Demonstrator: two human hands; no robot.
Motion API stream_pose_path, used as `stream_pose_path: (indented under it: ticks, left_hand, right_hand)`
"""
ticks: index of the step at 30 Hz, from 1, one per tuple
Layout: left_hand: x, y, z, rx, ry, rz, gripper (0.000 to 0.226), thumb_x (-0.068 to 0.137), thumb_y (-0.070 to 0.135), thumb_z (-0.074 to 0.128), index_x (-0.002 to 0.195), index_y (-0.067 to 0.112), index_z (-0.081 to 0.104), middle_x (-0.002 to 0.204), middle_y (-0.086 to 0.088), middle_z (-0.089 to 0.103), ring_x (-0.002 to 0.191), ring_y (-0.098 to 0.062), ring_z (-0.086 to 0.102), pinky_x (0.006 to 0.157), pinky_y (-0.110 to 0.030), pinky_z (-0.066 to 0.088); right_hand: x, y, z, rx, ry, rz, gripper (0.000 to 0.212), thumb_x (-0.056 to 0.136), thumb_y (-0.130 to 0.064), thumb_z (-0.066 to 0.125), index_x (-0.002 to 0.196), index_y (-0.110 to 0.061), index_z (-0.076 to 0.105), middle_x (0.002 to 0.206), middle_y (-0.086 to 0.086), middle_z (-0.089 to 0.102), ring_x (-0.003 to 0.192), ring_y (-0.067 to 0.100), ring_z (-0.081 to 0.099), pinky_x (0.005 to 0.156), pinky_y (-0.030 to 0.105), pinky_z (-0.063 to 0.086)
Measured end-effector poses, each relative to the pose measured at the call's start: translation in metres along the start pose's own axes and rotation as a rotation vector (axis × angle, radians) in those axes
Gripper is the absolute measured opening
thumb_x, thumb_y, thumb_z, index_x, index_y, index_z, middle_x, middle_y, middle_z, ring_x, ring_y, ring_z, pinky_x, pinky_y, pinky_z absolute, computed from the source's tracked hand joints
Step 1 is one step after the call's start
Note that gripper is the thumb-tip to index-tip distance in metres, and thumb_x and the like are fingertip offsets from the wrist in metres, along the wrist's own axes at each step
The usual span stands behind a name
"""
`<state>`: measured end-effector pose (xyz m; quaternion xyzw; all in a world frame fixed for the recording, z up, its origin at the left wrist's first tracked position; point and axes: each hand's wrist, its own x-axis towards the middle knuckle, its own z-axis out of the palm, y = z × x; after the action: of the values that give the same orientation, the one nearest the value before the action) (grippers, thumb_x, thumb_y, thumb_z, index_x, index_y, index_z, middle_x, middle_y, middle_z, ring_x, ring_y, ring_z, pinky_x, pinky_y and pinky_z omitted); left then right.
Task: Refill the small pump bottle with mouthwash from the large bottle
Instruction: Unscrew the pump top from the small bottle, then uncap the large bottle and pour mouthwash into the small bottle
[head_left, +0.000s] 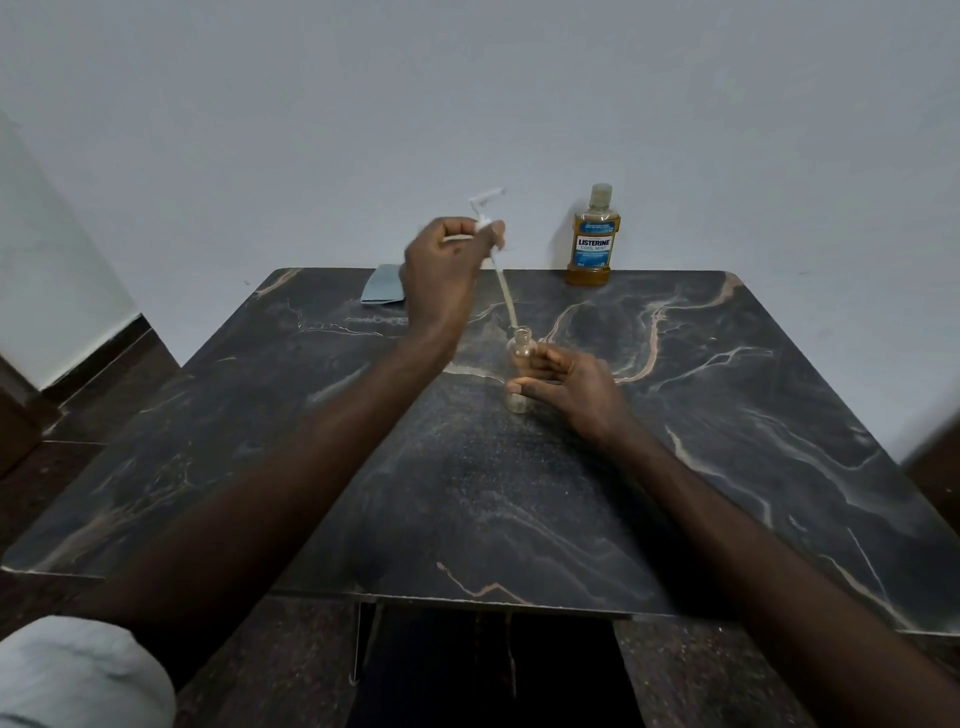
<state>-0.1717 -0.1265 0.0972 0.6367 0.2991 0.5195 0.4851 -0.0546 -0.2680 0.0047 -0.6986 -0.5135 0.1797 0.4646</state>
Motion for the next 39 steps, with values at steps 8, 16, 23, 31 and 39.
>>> stream_pose_path:
  ticks: [8, 16, 23, 31, 39]
  left_hand:
    - [0.023, -0.022, -0.028, 0.219, -0.093, -0.334, 0.020, 0.089, 0.031, 0.078, 0.093, 0.011, 0.075, 0.093, -0.009, 0.078, 0.075, -0.017, 0.069, 0.077, -0.035, 0.063]
    - [-0.005, -0.087, -0.017, 0.852, -0.299, -0.281, 0.050, 0.087, 0.056, 0.075, 0.097, 0.007, 0.077, 0.089, -0.007, 0.072, 0.090, -0.026, 0.070, 0.081, -0.035, 0.054]
    - [-0.006, -0.103, -0.016, 1.019, -0.319, -0.187, 0.052, 0.083, 0.063, 0.074, 0.082, 0.011, 0.074, 0.080, -0.005, 0.070, 0.073, -0.021, 0.063, 0.060, -0.028, 0.038]
    - [-0.008, -0.110, -0.019, 0.964, -0.277, -0.176, 0.061, 0.083, 0.071, 0.069, 0.057, 0.017, 0.057, 0.057, 0.002, 0.054, 0.054, -0.013, 0.051, 0.051, -0.028, 0.027]
    - [-0.023, -0.065, -0.006, 0.636, 0.106, 0.043, 0.024, 0.102, 0.044, 0.053, 0.091, 0.023, 0.058, 0.095, 0.004, 0.065, 0.094, -0.022, 0.063, 0.072, -0.031, 0.045]
  right_hand:
    - [-0.003, -0.005, -0.001, -0.012, -0.002, -0.004, 0.048, 0.085, -0.027, 0.082, 0.129, -0.012, 0.068, 0.117, -0.004, 0.075, 0.103, 0.004, 0.073, 0.094, 0.034, 0.061]
    - [-0.002, -0.005, -0.001, -0.035, -0.003, -0.009, 0.049, 0.084, -0.030, 0.083, 0.129, -0.016, 0.068, 0.115, -0.008, 0.076, 0.102, -0.001, 0.072, 0.093, 0.030, 0.060]
    - [-0.002, -0.003, 0.001, -0.029, 0.001, -0.011, 0.054, 0.084, -0.026, 0.084, 0.132, -0.011, 0.065, 0.122, -0.002, 0.074, 0.106, 0.005, 0.072, 0.095, 0.035, 0.060]
    - [0.000, -0.003, 0.001, -0.047, -0.009, 0.000, 0.059, 0.085, -0.028, 0.083, 0.137, -0.013, 0.061, 0.129, 0.001, 0.071, 0.112, 0.007, 0.069, 0.098, 0.032, 0.058]
    - [-0.007, 0.008, -0.014, 0.040, -0.062, 0.073, 0.089, 0.078, -0.041, 0.085, 0.155, -0.024, 0.044, 0.149, -0.007, 0.058, 0.127, 0.003, 0.059, 0.103, 0.020, 0.048]
